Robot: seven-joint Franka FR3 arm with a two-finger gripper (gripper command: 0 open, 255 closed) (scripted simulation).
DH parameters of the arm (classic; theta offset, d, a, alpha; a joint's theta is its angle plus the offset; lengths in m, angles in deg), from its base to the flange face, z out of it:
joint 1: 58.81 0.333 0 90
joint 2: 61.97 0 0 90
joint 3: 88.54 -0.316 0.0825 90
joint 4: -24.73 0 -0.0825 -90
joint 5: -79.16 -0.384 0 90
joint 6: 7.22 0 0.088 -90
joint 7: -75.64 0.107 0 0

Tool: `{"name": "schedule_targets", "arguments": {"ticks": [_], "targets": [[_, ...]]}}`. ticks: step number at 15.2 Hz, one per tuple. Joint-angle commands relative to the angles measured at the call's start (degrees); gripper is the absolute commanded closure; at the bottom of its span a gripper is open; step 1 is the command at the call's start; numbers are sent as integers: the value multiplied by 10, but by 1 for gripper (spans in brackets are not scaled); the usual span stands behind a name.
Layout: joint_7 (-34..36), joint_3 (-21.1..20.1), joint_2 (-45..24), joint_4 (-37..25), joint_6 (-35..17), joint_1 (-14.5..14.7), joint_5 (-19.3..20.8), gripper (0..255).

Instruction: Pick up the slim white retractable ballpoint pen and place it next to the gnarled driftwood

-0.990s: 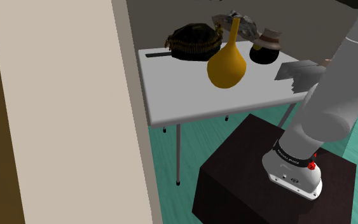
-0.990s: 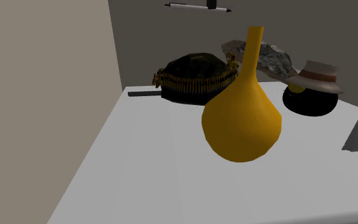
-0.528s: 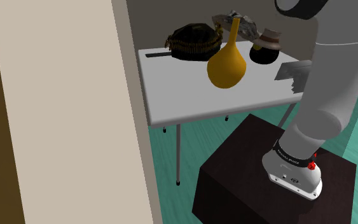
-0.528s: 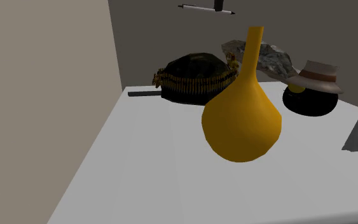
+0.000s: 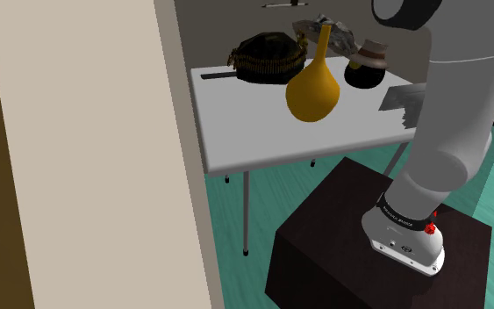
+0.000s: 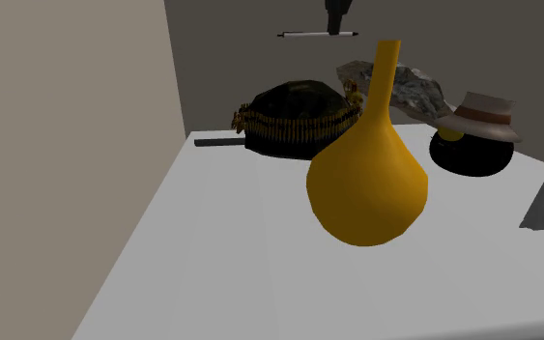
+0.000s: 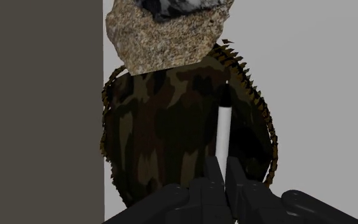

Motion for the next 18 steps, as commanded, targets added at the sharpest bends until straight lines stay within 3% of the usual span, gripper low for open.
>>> {"name": "schedule_targets", "arguments": {"ticks": [1,18], "targets": [[3,0,15,40,-26,7,6,255],[24,-2,73,255,-185,33,35,255]]}}
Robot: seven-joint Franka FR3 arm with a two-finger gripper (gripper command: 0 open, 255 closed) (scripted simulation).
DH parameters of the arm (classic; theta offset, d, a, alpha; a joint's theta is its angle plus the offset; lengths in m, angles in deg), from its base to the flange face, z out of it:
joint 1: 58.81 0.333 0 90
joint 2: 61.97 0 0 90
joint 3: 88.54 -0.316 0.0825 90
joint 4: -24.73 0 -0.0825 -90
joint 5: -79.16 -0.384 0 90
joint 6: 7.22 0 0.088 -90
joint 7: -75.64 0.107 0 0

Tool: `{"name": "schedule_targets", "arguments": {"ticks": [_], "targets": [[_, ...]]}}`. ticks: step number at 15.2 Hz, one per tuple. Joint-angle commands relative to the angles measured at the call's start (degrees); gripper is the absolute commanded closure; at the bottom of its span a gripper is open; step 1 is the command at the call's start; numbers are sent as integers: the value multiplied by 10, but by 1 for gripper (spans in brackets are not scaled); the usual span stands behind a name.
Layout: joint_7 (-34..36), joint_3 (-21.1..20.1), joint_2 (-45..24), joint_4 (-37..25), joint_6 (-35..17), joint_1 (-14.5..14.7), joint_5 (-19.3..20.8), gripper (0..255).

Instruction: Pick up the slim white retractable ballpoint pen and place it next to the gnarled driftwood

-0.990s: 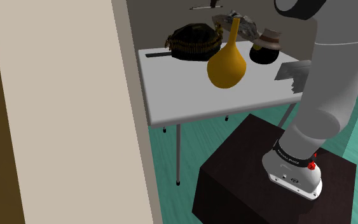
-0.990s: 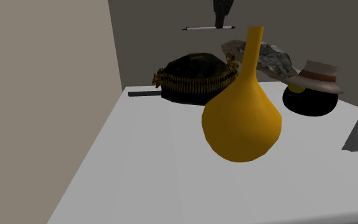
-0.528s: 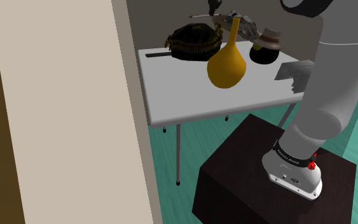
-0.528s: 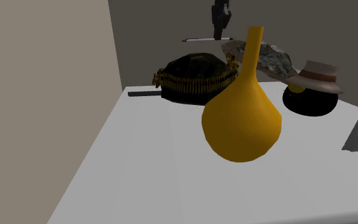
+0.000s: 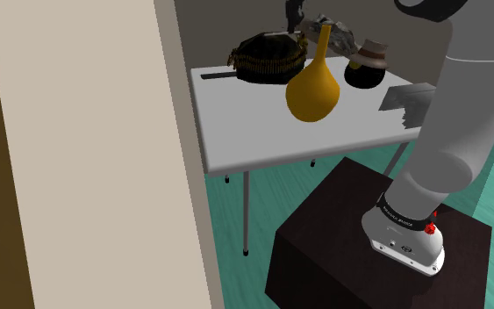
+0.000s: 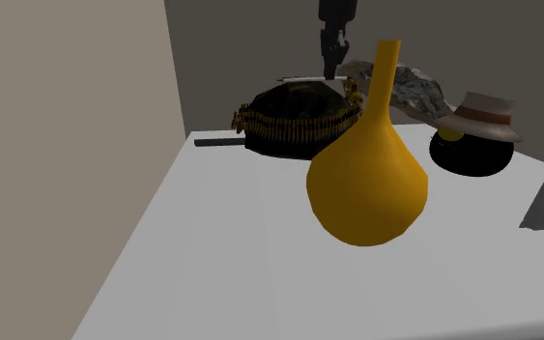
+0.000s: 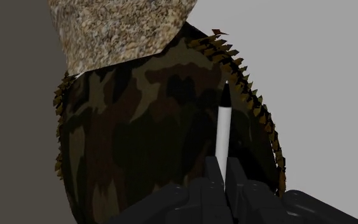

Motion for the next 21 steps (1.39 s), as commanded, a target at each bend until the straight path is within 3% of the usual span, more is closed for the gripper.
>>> {"name": "schedule_targets", "arguments": {"ticks": [1,20,21], "targets": [[2,0,2,18,-16,1,1,255],[13,-4,-3,159,-161,4,4,255],[13,-3,43,138,-155,4,3,255]]}}
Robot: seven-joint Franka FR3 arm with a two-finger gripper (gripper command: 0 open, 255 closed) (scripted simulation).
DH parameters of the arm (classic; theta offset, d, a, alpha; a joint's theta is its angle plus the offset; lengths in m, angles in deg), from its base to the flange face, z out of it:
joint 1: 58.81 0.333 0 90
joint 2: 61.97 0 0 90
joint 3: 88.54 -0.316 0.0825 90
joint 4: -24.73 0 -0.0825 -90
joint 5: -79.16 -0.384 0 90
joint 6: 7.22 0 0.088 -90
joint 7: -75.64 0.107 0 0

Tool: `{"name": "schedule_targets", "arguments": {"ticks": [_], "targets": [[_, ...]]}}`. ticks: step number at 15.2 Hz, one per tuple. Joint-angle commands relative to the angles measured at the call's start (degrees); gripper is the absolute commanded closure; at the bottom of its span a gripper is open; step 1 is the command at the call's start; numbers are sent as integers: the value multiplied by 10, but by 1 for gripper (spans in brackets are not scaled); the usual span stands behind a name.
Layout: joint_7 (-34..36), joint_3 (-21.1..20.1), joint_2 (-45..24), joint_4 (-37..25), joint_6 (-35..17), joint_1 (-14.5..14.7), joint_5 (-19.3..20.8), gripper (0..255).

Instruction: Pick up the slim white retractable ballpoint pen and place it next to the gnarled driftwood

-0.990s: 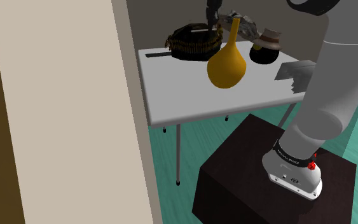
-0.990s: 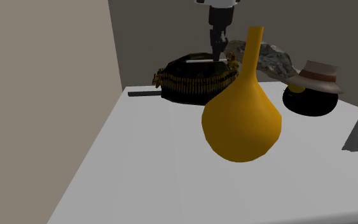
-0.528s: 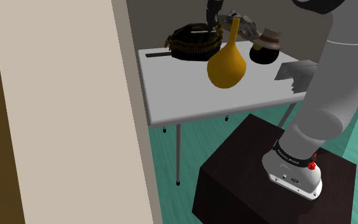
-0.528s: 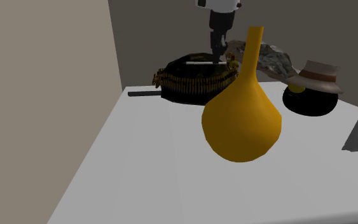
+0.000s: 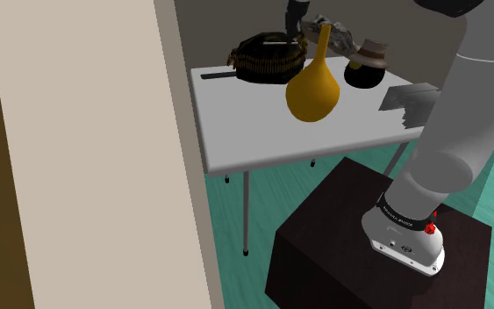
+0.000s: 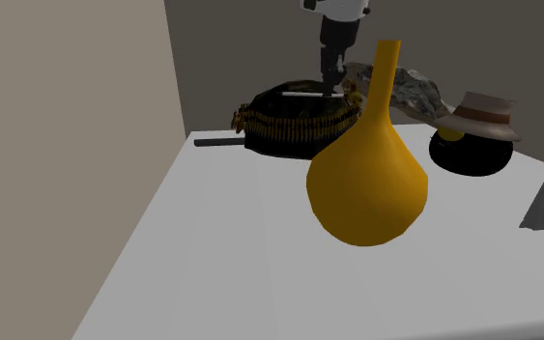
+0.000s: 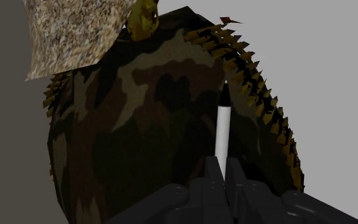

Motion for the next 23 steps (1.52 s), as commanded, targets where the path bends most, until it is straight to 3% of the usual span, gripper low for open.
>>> {"name": "schedule_targets", "arguments": {"ticks": [1,5,13,20,21,23], "targets": [[0,0,0,0,0,0,0,0],[-30,12,3,-55,91,-17,-2,0],[-37,13,-19,-28,42,-23,-13,0],[-37,13,-19,-28,42,-23,-13,0],[-37,13,-19,-28,42,-23,-13,255],[-37,13,-19,-28,42,-23,-13,255]]}}
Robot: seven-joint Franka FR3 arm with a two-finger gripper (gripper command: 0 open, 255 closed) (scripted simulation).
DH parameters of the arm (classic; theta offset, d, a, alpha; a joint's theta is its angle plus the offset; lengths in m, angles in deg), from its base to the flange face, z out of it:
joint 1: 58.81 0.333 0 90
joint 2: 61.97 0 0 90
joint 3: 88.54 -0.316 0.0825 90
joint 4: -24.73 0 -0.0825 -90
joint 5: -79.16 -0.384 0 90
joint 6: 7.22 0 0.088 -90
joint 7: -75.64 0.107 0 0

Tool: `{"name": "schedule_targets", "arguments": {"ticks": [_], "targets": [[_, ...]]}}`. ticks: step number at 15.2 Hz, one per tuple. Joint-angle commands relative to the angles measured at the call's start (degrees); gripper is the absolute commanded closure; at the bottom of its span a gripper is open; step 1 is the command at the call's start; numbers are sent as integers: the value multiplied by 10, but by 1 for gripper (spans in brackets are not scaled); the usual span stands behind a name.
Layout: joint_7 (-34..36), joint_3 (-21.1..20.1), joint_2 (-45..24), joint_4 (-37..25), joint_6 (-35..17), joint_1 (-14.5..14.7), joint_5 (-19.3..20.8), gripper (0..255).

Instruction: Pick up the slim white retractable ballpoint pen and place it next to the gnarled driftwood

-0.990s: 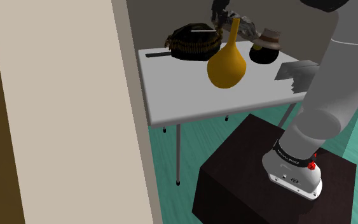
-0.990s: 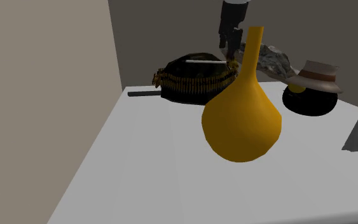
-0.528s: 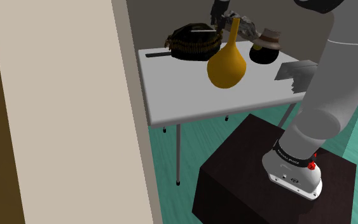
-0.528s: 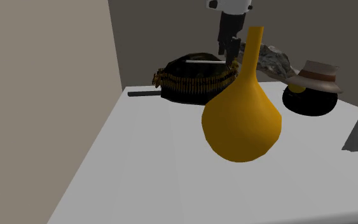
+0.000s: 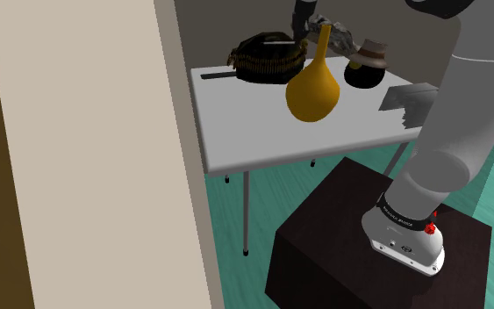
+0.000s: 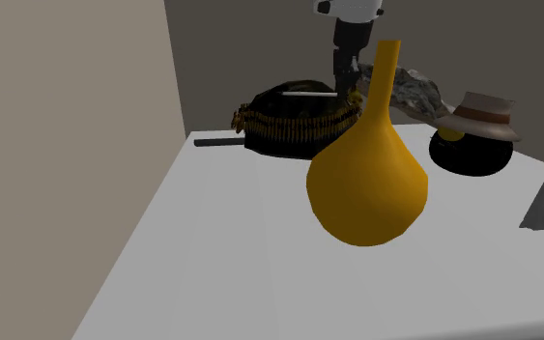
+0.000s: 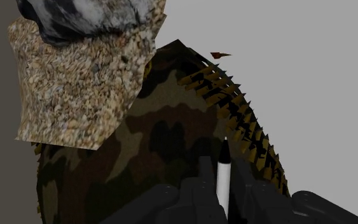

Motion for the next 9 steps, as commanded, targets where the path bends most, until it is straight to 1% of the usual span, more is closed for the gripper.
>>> {"name": "schedule_targets", "arguments": {"ticks": [1,7,9], "targets": [[0,0,0,0,0,0,0,255],[0,0,0,0,0,0,0,255],[-1,0,0,-15,15,0,0,255]]}}
